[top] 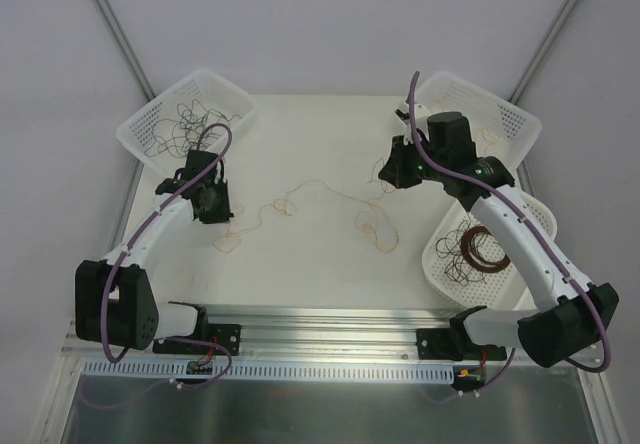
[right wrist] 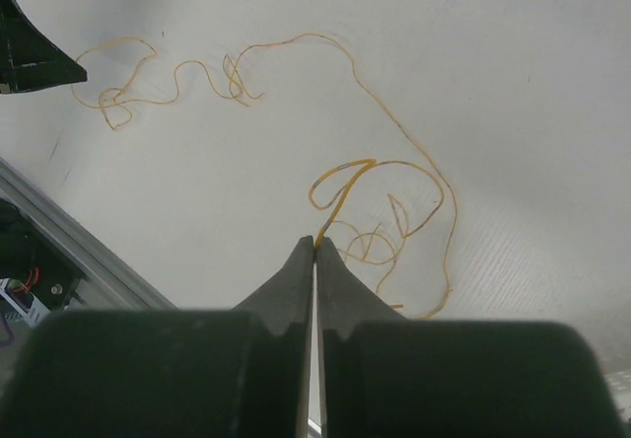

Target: Untangle the cables

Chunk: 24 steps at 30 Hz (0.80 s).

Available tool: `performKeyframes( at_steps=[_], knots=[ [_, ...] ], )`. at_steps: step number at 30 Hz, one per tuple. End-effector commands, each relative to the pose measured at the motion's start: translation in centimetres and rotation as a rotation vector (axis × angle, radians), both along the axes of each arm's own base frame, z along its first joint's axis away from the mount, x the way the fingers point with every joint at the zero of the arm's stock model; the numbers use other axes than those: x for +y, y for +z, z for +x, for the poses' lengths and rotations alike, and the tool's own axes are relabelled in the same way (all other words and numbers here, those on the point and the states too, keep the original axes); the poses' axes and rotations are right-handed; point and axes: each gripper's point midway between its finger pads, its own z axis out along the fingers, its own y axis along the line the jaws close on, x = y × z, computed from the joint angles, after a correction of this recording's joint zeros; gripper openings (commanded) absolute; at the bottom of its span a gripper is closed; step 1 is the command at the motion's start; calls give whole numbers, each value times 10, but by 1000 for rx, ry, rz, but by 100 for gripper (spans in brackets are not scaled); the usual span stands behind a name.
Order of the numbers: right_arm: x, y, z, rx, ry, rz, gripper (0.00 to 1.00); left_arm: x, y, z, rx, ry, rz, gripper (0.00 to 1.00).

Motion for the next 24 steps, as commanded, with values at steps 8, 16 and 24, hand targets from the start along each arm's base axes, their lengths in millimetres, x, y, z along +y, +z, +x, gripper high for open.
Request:
performKeyframes(
  at_steps=[8, 16, 24],
  knots=[
    [18, 131, 13, -280, 22, 206, 1, -86, 86, 28, -314, -281, -330, 44],
    [32, 194, 10, -408, 18, 386, 1, -170, 137, 29, -527, -537, -488, 90],
    [55, 214, 5, -433, 48, 473, 1, -234, 158, 36, -658, -659, -611, 99]
  ],
)
